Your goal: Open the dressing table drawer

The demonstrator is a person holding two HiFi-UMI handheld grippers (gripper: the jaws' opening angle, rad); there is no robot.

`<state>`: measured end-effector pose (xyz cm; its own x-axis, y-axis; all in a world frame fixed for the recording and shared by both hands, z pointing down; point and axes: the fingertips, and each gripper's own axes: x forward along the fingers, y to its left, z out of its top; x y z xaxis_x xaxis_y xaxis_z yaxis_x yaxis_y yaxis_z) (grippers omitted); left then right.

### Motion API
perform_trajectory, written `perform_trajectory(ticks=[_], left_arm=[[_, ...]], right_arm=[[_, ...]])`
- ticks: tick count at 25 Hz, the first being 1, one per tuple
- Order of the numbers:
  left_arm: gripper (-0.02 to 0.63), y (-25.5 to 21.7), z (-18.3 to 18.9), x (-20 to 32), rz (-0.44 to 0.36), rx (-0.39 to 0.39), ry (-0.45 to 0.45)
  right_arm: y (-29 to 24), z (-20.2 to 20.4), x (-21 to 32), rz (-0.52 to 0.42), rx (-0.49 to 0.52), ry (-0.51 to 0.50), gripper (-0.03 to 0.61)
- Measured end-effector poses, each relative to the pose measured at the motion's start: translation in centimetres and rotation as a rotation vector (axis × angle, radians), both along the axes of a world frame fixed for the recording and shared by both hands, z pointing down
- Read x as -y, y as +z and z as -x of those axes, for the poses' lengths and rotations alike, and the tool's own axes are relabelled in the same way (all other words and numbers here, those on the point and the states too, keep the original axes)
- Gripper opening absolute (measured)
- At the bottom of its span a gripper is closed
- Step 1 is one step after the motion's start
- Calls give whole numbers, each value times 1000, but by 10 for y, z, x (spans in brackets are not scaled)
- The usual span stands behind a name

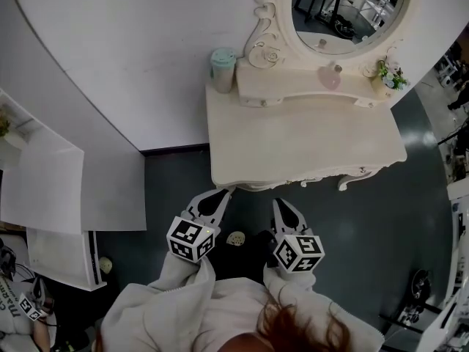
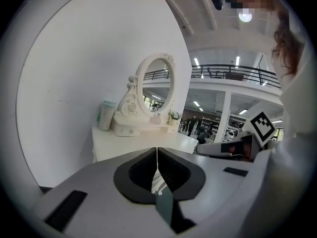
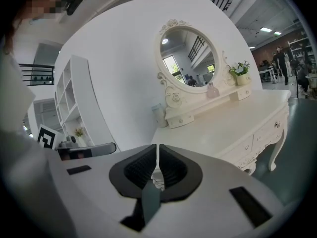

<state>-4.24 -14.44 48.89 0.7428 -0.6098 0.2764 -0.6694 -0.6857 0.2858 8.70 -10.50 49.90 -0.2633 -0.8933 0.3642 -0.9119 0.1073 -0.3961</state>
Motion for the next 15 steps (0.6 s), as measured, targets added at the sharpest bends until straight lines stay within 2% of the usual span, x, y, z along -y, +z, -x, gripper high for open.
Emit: perform_trajectory(ticks=[6, 15], left_arm=[[20, 6, -5, -1, 28, -4, 17], [20, 12, -14, 30, 27, -12, -26]], right_arm=[[2, -12, -2, 23, -8, 35, 41], [7, -18, 36, 19, -22, -25, 41]])
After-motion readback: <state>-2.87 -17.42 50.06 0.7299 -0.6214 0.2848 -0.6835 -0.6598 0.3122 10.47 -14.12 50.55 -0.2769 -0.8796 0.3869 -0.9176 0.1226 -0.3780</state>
